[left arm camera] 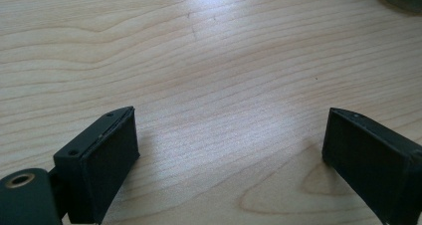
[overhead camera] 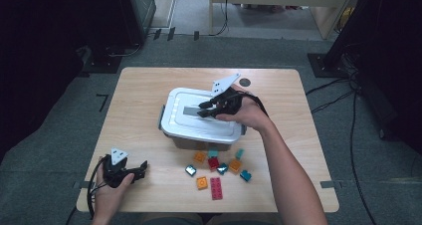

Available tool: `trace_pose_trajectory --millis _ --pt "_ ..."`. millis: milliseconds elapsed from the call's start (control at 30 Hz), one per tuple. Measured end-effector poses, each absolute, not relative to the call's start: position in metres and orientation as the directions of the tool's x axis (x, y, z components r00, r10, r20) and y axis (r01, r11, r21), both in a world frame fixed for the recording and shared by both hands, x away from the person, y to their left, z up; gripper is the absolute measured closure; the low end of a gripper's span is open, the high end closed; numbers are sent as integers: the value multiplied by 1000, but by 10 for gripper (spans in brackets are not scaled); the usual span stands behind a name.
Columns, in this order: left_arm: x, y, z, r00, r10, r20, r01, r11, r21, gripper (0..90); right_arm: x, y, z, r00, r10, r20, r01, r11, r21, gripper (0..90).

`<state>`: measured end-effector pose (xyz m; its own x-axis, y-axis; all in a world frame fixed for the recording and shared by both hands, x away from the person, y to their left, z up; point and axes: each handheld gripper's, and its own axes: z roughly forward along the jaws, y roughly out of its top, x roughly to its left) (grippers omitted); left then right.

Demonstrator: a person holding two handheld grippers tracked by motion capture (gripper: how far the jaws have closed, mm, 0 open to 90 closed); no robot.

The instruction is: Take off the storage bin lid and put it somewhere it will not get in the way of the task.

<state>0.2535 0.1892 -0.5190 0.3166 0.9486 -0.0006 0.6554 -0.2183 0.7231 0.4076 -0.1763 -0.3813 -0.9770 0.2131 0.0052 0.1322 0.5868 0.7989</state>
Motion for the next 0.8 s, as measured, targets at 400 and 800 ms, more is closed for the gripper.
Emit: trace_pose_trajectory --millis 400,800 --pt "254 189 -519 316 949 0 655 -219 723 74 406 -180 -371 -963 266 30 185 580 794 682" --pt "254 189 -519 316 949 0 655 -218 723 75 400 -191 -367 -937 346 51 252 565 786 682"
